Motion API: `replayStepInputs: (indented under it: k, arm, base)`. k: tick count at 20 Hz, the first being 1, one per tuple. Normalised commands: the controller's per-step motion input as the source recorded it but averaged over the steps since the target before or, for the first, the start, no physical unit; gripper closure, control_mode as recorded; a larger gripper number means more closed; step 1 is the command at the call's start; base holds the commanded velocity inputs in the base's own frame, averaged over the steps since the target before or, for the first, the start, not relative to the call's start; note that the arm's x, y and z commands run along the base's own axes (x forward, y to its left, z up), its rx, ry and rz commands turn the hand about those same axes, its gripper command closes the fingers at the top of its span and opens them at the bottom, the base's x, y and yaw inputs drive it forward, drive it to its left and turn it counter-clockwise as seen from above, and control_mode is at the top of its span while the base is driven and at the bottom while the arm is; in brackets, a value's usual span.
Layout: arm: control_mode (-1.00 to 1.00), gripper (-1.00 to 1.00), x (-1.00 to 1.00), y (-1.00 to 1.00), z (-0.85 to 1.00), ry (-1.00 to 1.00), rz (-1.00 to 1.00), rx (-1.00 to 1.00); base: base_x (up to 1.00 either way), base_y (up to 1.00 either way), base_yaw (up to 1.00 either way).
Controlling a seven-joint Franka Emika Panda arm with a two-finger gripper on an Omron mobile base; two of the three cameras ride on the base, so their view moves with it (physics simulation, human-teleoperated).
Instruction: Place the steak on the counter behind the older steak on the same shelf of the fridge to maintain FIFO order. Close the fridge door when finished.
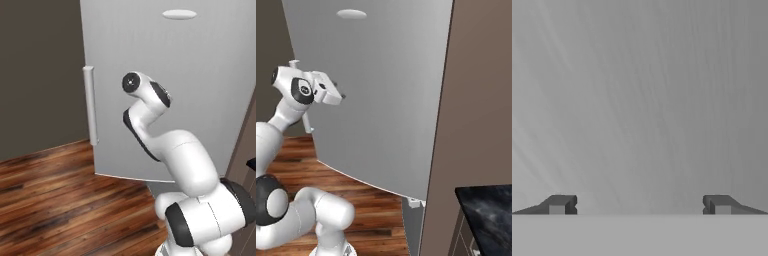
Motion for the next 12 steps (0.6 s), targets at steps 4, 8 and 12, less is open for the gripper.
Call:
replayStepInputs:
  k: [4,8,12]
  arm:
    - [-1.0,-1.0,0.29,-0.36,-0.1,-0.02,-0.17,0.0]
    - [-1.0,-1.0,0.32,-0.47,-0.09,-0.02,-0.15,0.0]
    - [-1.0,-1.0,0.35,-0.48,-0.08,-0.03,-0.14,0.0]
  base:
    - [0.0,0.0,0.0]
    - [0.0,0.0,0.0]
    - [0.0,0.0,0.0]
